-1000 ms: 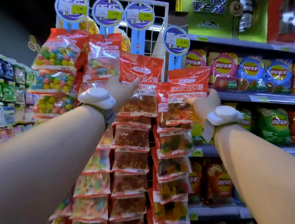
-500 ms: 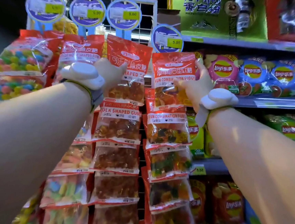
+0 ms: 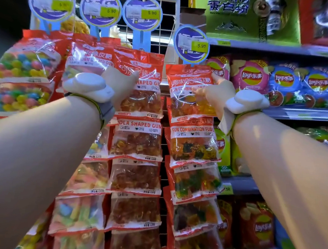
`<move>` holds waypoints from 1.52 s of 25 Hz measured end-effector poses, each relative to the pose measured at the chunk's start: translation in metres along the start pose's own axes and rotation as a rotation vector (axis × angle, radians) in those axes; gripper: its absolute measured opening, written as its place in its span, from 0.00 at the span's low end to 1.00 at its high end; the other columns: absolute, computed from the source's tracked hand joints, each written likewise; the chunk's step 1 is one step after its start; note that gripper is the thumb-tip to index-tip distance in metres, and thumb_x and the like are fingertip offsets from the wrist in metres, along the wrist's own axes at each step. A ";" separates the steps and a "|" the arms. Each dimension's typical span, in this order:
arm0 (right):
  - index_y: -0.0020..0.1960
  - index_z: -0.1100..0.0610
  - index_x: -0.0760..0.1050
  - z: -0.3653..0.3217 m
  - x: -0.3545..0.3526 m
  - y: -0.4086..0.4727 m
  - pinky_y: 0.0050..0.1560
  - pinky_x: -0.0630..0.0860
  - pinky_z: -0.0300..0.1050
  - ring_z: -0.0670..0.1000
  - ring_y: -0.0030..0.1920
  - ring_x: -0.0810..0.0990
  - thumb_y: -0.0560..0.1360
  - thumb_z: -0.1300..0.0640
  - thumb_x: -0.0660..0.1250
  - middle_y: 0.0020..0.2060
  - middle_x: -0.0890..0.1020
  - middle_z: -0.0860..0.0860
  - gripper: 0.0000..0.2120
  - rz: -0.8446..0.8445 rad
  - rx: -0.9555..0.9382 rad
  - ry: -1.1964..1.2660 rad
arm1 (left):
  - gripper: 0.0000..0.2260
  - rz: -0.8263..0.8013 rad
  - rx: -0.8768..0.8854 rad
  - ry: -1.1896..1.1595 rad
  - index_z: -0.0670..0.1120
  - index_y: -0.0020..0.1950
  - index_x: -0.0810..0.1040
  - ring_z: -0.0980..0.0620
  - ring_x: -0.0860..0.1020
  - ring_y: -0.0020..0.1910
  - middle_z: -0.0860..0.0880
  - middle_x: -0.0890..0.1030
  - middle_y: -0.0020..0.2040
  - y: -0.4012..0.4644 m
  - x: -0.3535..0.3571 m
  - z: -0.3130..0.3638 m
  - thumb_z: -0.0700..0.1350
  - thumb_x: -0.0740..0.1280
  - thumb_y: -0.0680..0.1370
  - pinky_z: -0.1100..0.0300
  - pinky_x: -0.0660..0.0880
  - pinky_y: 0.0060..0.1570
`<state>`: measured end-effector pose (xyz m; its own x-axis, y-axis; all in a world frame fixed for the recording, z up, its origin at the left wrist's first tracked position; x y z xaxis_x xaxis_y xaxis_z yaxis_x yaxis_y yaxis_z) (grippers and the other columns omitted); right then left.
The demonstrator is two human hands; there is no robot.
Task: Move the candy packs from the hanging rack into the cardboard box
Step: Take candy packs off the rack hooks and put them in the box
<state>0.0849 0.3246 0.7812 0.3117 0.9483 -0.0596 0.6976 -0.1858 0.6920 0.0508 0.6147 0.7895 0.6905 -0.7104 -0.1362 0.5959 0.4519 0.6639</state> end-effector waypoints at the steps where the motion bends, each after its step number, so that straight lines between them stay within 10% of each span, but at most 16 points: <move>1: 0.76 0.53 0.57 0.001 0.001 -0.001 0.62 0.75 0.47 0.51 0.56 0.79 0.70 0.61 0.74 0.63 0.75 0.50 0.39 -0.008 0.000 0.007 | 0.30 0.007 -0.005 -0.001 0.40 0.64 0.73 0.40 0.81 0.52 0.42 0.81 0.54 0.000 -0.001 -0.002 0.62 0.68 0.73 0.46 0.80 0.53; 12: 0.75 0.53 0.59 0.003 -0.003 -0.005 0.64 0.73 0.47 0.52 0.59 0.79 0.69 0.56 0.75 0.65 0.76 0.53 0.40 -0.042 0.049 -0.123 | 0.35 -0.005 0.024 0.068 0.40 0.70 0.67 0.42 0.82 0.51 0.44 0.82 0.49 -0.010 -0.004 0.001 0.64 0.67 0.73 0.46 0.80 0.52; 25: 0.76 0.50 0.56 0.018 -0.001 -0.012 0.67 0.71 0.48 0.53 0.66 0.72 0.69 0.57 0.75 0.70 0.69 0.51 0.41 -0.030 0.014 -0.063 | 0.32 0.160 0.185 0.171 0.45 0.75 0.62 0.41 0.75 0.64 0.42 0.75 0.67 -0.004 -0.005 0.043 0.58 0.66 0.77 0.49 0.71 0.63; 38: 0.76 0.49 0.57 0.021 0.000 -0.008 0.70 0.68 0.52 0.55 0.69 0.69 0.69 0.56 0.75 0.71 0.68 0.51 0.42 -0.030 0.018 -0.062 | 0.21 0.096 0.127 0.382 0.42 0.54 0.74 0.48 0.72 0.44 0.46 0.73 0.40 0.010 0.004 0.030 0.61 0.62 0.79 0.55 0.69 0.46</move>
<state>0.0928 0.3205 0.7603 0.3294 0.9360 -0.1243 0.7185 -0.1630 0.6762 0.0466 0.6000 0.8178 0.8574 -0.4060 -0.3164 0.4823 0.4191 0.7692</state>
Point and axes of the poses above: each hand's wrist, its own y-axis towards the middle knuckle, its own x-axis out of the palm, z = x × y, the point moved 10 cm from there along y, towards the middle knuckle
